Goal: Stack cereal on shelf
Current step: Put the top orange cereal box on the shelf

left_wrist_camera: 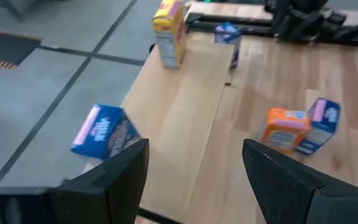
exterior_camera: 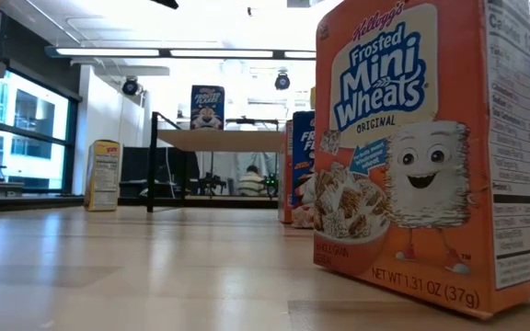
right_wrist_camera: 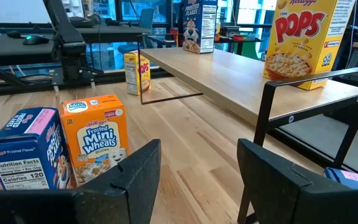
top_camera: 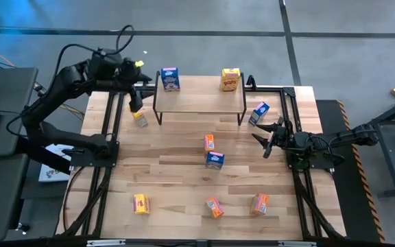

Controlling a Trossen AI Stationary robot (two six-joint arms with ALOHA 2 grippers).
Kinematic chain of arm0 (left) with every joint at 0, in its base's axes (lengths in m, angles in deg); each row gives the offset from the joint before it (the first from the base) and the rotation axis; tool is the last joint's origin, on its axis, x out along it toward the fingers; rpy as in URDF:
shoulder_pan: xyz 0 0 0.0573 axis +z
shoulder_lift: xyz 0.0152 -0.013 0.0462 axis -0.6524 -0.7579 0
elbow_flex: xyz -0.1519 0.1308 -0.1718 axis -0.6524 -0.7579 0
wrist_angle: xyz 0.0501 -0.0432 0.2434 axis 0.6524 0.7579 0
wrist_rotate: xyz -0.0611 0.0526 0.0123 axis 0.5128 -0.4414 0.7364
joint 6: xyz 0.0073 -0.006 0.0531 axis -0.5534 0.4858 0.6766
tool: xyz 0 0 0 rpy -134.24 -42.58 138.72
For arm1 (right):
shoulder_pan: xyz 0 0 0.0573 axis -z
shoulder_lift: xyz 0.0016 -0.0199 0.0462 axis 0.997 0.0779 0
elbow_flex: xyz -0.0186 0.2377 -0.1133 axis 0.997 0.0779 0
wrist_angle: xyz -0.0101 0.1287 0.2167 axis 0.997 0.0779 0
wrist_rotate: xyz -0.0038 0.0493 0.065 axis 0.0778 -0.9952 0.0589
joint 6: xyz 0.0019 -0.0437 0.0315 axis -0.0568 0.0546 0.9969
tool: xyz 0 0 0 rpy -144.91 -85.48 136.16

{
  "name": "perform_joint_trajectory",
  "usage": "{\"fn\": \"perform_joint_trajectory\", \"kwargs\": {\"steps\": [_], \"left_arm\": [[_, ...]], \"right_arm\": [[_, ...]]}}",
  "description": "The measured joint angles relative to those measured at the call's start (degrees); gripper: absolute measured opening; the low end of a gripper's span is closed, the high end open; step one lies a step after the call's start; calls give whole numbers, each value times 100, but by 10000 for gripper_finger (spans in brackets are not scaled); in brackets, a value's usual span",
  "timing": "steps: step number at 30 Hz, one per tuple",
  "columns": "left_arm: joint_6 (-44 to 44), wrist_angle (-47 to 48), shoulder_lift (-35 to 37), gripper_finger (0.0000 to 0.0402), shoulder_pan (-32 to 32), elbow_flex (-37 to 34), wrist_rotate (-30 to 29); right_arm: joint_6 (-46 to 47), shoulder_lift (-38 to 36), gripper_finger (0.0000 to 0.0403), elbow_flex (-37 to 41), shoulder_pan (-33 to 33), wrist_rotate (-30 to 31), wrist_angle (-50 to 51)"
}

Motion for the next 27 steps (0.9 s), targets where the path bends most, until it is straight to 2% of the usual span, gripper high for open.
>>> {"fn": "perform_joint_trajectory", "kwargs": {"steps": [8, 18, 27], "left_arm": [[-430, -1189, 446, 251, -534, -803, 7], [-514, -1898, 448, 251, -1093, -1415, -26], [-668, -2522, 462, 251, -1521, -2045, -565]], "right_arm": [[0, 0, 204, 0, 1, 0, 0], [2, 0, 204, 0, 0, 0, -1], [2, 0, 204, 0, 1, -9, -1]]}}
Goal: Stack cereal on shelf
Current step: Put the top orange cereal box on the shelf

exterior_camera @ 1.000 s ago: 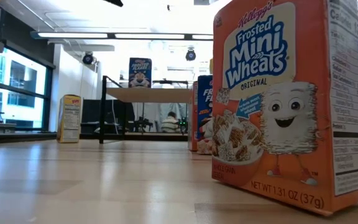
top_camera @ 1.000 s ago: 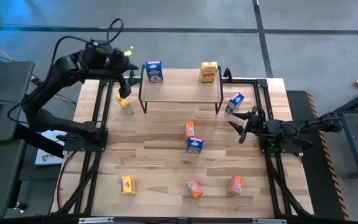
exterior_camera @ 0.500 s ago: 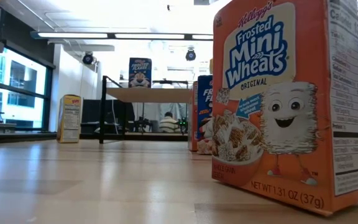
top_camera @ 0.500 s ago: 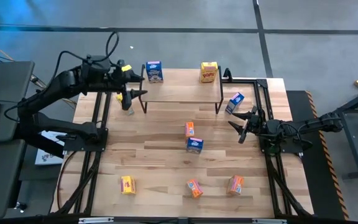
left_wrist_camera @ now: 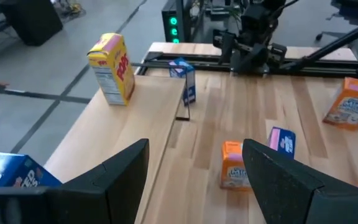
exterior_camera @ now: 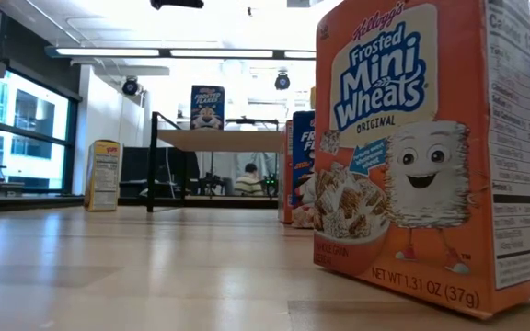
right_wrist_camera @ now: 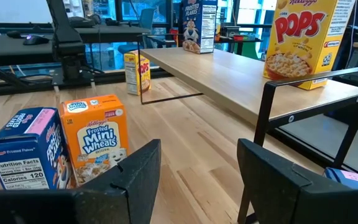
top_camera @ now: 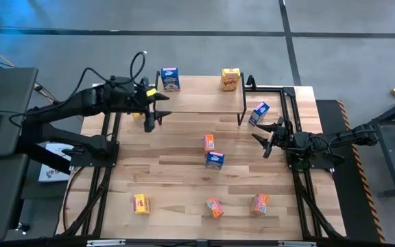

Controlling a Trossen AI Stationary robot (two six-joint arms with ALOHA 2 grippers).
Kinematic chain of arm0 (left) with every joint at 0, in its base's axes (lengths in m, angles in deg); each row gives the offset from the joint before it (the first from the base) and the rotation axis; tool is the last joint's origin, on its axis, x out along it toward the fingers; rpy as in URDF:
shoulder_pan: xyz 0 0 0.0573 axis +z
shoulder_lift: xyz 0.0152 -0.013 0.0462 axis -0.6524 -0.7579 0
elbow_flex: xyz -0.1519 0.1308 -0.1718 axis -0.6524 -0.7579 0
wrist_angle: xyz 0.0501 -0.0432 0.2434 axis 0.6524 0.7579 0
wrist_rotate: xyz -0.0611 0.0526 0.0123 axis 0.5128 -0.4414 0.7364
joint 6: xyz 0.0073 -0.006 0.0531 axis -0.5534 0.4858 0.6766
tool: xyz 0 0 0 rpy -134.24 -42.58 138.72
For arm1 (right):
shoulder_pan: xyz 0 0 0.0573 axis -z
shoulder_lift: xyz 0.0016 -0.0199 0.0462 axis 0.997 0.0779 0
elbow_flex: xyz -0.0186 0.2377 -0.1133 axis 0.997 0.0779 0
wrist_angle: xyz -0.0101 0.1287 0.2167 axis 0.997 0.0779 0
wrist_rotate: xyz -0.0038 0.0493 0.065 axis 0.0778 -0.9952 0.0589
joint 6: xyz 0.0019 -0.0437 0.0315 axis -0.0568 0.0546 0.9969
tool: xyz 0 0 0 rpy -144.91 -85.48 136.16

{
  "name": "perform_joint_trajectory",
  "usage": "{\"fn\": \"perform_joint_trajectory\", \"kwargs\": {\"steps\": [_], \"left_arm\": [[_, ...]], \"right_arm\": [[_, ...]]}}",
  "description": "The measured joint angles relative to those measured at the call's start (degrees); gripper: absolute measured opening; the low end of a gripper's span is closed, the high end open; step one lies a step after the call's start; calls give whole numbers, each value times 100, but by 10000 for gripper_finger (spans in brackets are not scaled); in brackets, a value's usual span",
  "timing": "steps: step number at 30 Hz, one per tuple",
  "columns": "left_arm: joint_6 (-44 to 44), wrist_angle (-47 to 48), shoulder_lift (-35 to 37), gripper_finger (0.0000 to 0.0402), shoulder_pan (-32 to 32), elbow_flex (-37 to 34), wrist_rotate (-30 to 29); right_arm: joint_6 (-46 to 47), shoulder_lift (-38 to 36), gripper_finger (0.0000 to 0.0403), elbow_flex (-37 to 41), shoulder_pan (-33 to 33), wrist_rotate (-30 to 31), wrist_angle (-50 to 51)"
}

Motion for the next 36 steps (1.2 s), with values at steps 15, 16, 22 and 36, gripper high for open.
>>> {"fn": "perform_joint_trajectory", "kwargs": {"steps": [15, 16, 22, 36], "left_arm": [[-360, -651, -5, 251, -401, -536, -239], [-368, -653, -5, 251, -442, -536, -238], [-349, -651, -7, 251, -625, -536, -485], [-354, -650, -7, 251, -728, -536, -510]], "right_arm": [[127, 0, 309, -2, 0, -1293, 7], [136, 0, 317, -2, -1, -1385, 9], [149, -2, 338, -2, -1, -1567, 16], [2189, 4, 339, -2, -1, -1460, -361]]}}
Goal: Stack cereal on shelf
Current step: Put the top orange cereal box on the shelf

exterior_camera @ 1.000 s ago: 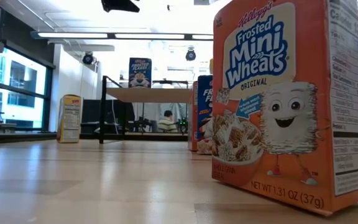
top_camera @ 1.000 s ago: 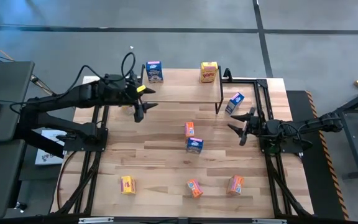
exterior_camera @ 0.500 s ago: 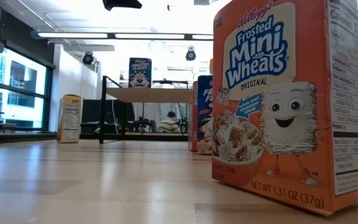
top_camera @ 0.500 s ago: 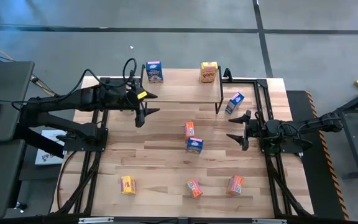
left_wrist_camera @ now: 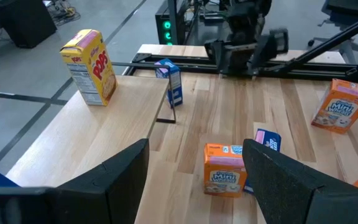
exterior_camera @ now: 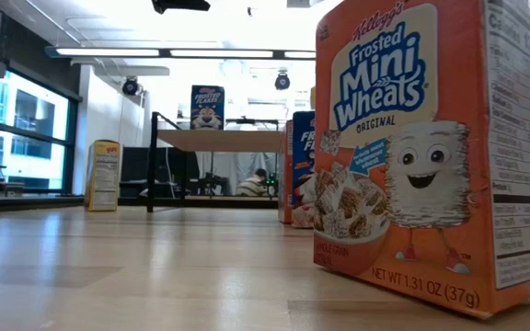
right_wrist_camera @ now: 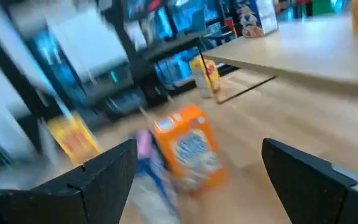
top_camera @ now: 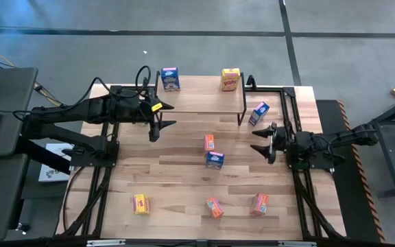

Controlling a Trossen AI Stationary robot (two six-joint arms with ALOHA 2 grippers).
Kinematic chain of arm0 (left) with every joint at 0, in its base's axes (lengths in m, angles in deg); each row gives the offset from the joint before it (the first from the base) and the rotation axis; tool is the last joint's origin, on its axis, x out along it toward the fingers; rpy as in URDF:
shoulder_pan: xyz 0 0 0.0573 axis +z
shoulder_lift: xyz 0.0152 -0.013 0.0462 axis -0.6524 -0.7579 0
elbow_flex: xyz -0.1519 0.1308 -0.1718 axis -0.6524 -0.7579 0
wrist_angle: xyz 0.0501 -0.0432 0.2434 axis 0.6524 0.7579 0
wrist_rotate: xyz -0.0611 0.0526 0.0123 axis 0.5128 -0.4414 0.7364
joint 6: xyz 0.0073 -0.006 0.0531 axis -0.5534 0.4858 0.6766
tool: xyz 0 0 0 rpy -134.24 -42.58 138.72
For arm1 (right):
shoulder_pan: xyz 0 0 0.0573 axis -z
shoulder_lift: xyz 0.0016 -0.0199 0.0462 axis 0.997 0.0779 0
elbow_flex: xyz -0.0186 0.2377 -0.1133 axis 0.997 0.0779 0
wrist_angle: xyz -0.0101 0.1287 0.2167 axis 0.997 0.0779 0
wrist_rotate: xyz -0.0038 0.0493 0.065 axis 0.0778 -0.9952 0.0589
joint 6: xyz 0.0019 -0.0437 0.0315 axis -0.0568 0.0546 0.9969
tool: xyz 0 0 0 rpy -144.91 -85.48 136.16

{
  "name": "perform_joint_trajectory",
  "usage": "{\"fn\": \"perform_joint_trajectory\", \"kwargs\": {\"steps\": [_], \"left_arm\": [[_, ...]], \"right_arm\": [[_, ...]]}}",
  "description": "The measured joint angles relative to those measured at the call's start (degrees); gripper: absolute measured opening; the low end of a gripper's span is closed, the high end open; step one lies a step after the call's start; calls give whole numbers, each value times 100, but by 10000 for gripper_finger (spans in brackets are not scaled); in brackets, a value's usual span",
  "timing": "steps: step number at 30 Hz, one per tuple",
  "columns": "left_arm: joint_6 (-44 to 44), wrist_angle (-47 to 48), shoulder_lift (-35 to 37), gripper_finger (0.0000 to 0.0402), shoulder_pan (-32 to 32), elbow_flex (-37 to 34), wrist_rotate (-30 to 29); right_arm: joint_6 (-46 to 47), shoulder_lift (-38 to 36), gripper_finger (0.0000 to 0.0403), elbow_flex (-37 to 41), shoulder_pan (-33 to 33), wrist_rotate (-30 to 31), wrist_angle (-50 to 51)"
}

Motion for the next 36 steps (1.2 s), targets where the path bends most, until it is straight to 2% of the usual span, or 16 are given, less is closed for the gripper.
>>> {"fn": "perform_joint_trajectory", "kwargs": {"steps": [3, 11, 18, 26, 31, 36], "left_arm": [[0, -1, 0, 251, 0, 0, 0], [90, -1, 0, 251, 0, 0, -2], [90, 0, 0, 251, 0, 0, -1], [210, 1, 0, 251, 5, 2, -2], [349, 28, 99, 251, 11, 2, -30], [483, 45, 357, 251, 9, 2, -419]], "right_arm": [[1104, -1, 339, 0, 0, 5, -194], [2149, 2, 339, 0, 0, 24, -416], [1974, 2, 339, 0, 0, 78, -796], [1543, 5, 339, -103, 0, -2, -1822], [1173, 247, 339, -932, 0, -11, -1313], [709, 1034, 339, -2278, 0, 42, -229]]}}
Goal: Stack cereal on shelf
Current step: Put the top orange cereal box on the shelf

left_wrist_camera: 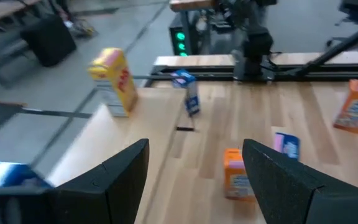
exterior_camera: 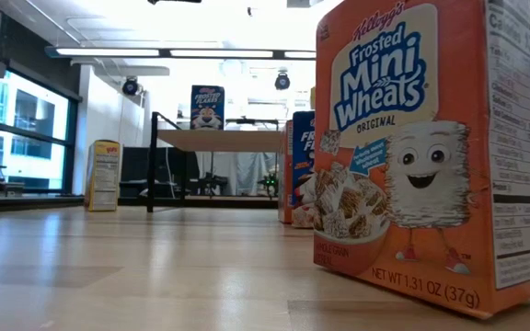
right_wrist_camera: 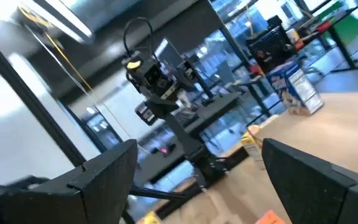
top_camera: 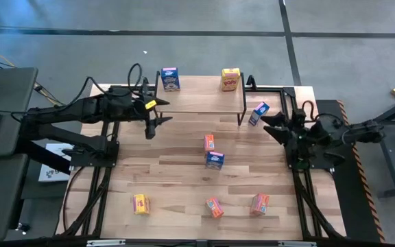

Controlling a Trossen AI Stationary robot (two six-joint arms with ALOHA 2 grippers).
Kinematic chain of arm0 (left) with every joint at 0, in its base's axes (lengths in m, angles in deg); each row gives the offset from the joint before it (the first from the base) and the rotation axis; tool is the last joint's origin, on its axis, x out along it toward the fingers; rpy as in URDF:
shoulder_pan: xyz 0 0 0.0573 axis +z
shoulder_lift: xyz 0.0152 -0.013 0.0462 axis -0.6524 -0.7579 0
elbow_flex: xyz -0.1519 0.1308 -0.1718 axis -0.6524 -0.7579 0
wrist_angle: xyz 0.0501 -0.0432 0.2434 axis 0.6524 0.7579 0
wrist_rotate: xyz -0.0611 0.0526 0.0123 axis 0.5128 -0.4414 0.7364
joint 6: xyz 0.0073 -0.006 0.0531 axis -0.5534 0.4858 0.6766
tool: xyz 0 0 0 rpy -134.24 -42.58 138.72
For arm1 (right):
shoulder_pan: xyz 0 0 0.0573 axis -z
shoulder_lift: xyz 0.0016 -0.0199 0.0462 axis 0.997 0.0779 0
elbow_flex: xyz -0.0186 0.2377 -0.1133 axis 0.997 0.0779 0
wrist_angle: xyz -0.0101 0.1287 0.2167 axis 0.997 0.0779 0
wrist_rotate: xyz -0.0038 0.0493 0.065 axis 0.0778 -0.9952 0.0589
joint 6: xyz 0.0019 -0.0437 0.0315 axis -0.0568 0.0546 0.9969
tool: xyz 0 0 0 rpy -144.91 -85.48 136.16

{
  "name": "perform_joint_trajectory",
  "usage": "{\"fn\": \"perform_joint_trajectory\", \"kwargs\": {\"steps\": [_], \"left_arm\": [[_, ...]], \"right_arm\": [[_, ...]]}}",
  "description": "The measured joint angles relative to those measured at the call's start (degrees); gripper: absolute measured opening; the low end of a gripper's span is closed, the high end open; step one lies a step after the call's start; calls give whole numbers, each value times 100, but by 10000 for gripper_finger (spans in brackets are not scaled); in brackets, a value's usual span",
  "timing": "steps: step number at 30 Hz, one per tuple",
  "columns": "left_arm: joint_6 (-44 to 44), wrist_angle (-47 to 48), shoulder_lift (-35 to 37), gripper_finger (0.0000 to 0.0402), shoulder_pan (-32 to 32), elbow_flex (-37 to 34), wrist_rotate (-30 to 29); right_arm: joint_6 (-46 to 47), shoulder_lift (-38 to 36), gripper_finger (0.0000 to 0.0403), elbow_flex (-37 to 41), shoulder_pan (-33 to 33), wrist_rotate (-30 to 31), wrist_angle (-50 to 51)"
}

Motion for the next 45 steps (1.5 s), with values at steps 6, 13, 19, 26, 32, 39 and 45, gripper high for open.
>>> {"fn": "perform_joint_trajectory", "kwargs": {"steps": [6, 13, 19, 26, 32, 39, 45], "left_arm": [[-4, 187, 309, 251, 0, 3, -361], [-245, 1017, 481, 251, 0, 7, -858], [-288, 1088, 452, 251, 0, 7, -961], [-286, 1133, 456, 251, -2, -97, -1180], [-337, 489, 741, 251, 0, -886, -1182], [-246, -646, 1066, 251, 0, -1664, -1173], [-184, -1359, 1128, 251, 0, -2163, -1179]], "right_arm": [[24, 1221, 339, -1579, 0, 528, 1259], [1056, 2511, 339, -3044, 0, 927, 2410], [1974, 3497, 339, -4140, 0, 1042, 3573], [2562, 4501, 339, -5214, 25, 1075, 4704], [3215, 5144, 339, -5919, 348, 900, 5940], [3594, 5796, 339, -6043, 786, 18, 6141], [3957, 6299, 339, -6043, 989, -437, 6132]]}}
